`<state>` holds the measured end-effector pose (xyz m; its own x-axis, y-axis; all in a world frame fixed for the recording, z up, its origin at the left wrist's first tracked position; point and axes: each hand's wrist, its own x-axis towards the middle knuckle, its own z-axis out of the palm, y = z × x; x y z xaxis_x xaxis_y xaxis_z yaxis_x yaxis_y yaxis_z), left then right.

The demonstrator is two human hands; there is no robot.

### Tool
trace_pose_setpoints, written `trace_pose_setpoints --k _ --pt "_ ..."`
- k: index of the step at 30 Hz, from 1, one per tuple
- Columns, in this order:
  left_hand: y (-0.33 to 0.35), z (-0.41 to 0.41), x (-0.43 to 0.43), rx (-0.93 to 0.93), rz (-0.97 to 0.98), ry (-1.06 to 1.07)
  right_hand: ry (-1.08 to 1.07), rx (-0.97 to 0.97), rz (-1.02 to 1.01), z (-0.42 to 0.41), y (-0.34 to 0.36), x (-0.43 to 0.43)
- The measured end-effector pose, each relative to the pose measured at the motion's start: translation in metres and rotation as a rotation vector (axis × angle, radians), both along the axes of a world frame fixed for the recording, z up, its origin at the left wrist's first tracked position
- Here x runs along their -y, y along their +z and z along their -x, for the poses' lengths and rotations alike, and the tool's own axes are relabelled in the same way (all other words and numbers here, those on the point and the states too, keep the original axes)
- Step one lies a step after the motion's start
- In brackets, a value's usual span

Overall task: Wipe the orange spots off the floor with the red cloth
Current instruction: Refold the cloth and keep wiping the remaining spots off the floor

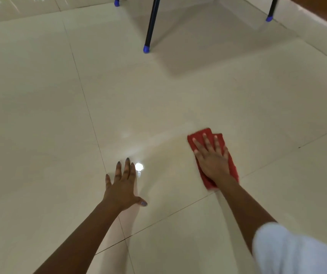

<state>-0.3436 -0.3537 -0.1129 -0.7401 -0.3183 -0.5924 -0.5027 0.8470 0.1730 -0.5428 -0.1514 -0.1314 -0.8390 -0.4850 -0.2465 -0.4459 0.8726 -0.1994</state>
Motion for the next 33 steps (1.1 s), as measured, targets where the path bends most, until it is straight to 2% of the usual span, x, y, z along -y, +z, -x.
trace_pose_setpoints --k 2,6,11,14,17,24,26,29,31,33 --pt "0.001 0.0 0.0 0.003 0.007 0.0 -0.039 0.061 0.01 0.007 0.003 0.037" --pt "0.002 0.0 0.0 -0.003 0.005 0.007 0.25 0.076 0.037 -0.048 0.004 0.084" --pt "0.001 -0.003 0.003 -0.034 0.002 -0.002 0.432 0.093 0.08 -0.106 0.007 0.062" --pt "0.001 -0.005 0.009 -0.06 0.051 -0.023 0.32 -0.049 0.063 -0.11 -0.001 0.021" --pt "0.003 -0.009 0.024 -0.077 0.109 0.054 0.155 -0.031 -0.003 -0.073 -0.001 0.011" --pt "-0.001 -0.01 0.038 -0.004 0.057 0.075 0.05 -0.039 -0.043 0.01 -0.002 0.096" --pt "-0.003 -0.009 0.038 -0.003 0.062 0.066 0.126 -0.041 -0.018 -0.002 -0.002 0.129" --pt "-0.003 -0.013 0.04 -0.038 0.029 0.074 0.41 -0.042 0.008 -0.058 -0.001 0.161" --pt "-0.003 -0.017 0.044 -0.106 -0.024 0.082 0.547 -0.043 0.021 -0.1 -0.003 0.152" --pt "-0.002 -0.025 0.052 -0.179 -0.078 0.096 0.594 -0.106 0.066 -0.126 -0.006 0.121"
